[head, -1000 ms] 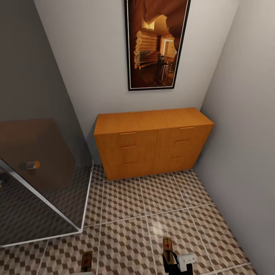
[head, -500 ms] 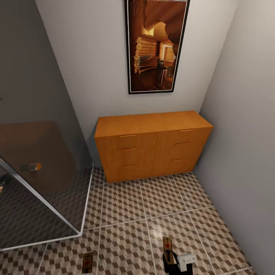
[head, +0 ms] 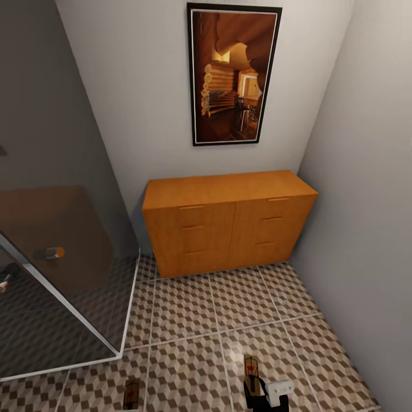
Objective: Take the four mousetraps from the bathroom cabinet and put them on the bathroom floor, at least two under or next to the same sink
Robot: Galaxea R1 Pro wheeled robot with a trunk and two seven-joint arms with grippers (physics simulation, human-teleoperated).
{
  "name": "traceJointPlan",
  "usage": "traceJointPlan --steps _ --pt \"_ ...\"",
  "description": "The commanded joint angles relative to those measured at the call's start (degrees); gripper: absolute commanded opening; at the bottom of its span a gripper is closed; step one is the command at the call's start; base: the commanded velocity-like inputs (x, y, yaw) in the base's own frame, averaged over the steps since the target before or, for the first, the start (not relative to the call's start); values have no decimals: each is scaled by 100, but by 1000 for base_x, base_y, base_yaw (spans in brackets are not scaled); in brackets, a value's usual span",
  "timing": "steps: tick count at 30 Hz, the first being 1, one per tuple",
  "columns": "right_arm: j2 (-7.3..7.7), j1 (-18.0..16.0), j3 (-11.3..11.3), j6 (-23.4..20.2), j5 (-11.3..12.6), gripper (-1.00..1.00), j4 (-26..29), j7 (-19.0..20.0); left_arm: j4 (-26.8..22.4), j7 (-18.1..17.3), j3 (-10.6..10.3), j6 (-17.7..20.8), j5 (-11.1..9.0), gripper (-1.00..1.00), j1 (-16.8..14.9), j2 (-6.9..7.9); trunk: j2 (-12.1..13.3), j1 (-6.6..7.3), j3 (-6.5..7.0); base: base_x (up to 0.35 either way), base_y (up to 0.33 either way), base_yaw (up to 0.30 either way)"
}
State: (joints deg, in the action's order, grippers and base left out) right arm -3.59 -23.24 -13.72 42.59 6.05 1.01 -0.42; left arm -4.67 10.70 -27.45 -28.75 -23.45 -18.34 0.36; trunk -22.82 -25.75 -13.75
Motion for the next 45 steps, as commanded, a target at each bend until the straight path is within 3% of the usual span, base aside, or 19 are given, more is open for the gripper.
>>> traceJointPlan --steps 1,23,45 --pt "-1 -5 -51 21 80 -100 -6 25 -1 46 -50 -7 -11 -100 -3 0 -10 -3 -1 0 0 0" --pt "-1 -5 -51 21 80 -100 -5 31 1 46 -50 -7 -11 -100 -3 -1 -10 -3 191 0 0 0" --pt "52 -5 -43 21 80 -100 -10 16 -8 46 -50 -25 -7 -100 -3 -1 -10 -3 200 0 0 39"
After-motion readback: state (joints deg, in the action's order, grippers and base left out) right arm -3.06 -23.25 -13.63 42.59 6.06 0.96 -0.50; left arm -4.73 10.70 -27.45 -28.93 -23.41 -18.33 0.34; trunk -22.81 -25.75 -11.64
